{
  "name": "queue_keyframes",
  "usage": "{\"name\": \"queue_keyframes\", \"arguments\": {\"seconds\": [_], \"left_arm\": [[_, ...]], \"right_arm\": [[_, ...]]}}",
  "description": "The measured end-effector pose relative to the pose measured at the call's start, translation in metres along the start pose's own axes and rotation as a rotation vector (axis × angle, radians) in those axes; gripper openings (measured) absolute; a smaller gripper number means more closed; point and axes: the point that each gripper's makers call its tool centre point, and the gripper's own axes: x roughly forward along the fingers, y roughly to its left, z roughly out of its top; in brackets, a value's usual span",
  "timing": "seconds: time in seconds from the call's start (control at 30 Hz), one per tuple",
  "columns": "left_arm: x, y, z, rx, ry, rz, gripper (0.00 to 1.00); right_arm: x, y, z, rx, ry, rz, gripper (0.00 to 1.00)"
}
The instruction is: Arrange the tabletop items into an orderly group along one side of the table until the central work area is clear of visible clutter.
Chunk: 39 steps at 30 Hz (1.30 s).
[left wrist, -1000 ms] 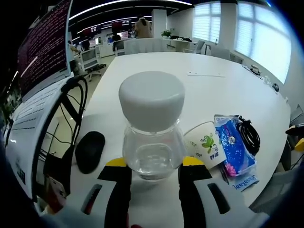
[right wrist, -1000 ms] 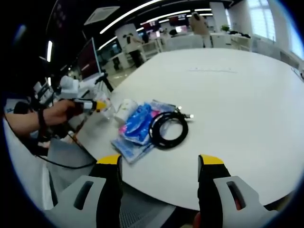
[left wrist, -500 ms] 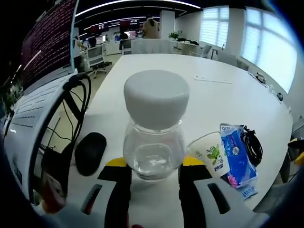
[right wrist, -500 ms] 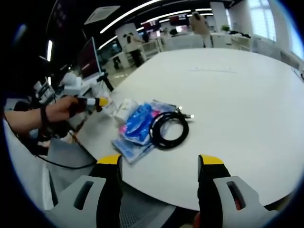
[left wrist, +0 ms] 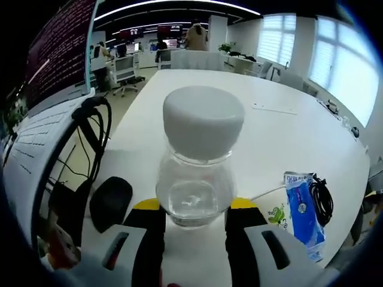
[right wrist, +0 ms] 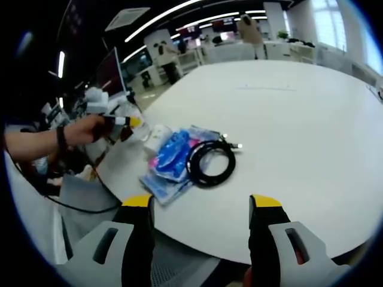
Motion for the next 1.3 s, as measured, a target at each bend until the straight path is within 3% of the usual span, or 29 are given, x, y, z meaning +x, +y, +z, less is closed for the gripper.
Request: {"name": "queue_keyframes", "arguments": {"seconds": [0.73, 1.3], "left_arm": [[0.017, 0.001, 0.014, -0.044, -0.013, -0.006, 0.39], [0.006, -0.003, 0.013, -0.095, -0.022, -0.041, 0.47]], "right_arm": [[-0.001, -0.001, 0.002, 0.001, 0.003, -0.005, 0.62], [0.001, -0.001, 0.001, -0.001, 0.005, 0.006, 0.61]]}}
